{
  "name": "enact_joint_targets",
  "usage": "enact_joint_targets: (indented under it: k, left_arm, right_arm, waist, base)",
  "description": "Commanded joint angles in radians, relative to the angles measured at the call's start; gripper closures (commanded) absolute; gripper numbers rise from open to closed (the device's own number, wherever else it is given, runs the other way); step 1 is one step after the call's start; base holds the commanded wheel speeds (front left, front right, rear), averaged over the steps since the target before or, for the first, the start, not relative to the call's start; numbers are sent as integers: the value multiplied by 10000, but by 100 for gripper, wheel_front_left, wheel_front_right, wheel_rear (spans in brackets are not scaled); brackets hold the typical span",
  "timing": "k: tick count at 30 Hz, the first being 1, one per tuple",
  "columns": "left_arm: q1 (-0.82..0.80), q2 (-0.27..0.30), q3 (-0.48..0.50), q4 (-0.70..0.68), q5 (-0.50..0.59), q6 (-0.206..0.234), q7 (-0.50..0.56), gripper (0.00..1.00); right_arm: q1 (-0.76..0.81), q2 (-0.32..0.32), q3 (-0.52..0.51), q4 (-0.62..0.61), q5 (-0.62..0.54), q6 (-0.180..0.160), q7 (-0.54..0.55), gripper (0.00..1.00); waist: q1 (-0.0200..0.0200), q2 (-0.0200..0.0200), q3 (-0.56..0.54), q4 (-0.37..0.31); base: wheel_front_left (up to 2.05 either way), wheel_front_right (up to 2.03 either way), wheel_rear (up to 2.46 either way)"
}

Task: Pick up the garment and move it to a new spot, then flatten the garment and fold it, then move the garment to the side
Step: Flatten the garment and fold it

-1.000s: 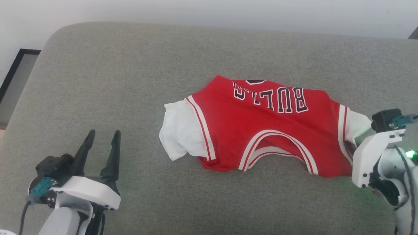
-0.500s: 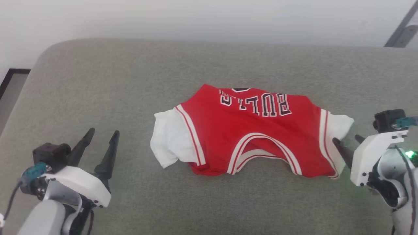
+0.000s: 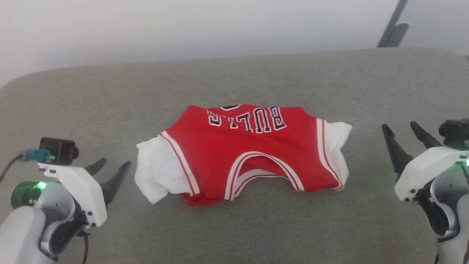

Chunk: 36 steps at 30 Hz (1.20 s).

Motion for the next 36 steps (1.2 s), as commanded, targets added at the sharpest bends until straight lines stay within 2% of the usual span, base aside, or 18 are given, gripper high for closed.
enact_joint_targets:
  k: [1,9,18,25,26,27,31,36]
  left_arm:
    - [-135,51,-2,39,-176,-13,183,0]
    - [-921,451,-388,740,-674,455,2767,0]
    - [-1281,486,-743,1357,-739,833,4055,0]
    - [-1380,-16,-1058,1998,-960,946,4554,0]
    - [-1376,-101,-1167,2087,-1006,840,4673,45]
    - [-1405,-147,-1238,2165,-1018,802,4727,100]
    - [-1563,-223,-1426,2316,-1015,590,4866,100]
    - [-1873,-15,-1456,2393,-822,521,4807,100]
  right_arm:
    - [120,77,-33,-90,-58,-3,-104,0]
    - [265,511,-441,-460,-266,-3,-368,0]
    - [222,720,-738,-732,-314,-2,-368,0]
    - [216,938,-899,-829,-408,-3,-291,0]
    - [177,939,-912,-796,-394,-3,-300,0]
    - [139,940,-920,-768,-375,-2,-275,0]
    - [-38,862,-763,-662,-343,-3,-5,0]
    - [-453,628,-475,-415,-128,-3,516,0]
  waist:
    - [0,0,61,-184]
    - [0,0,611,-844]
    - [0,0,1317,-1240]
    - [0,0,1650,-1258]
    - [0,0,1676,-1250]
    - [0,0,1697,-1232]
    - [0,0,1773,-1150]
    - [0,0,1886,-907]
  base:
    - [0,0,0]
    - [0,0,0]
    - [0,0,0]
    - [0,0,0]
    - [0,0,0]
    - [0,0,0]
    - [0,0,0]
    - [0,0,0]
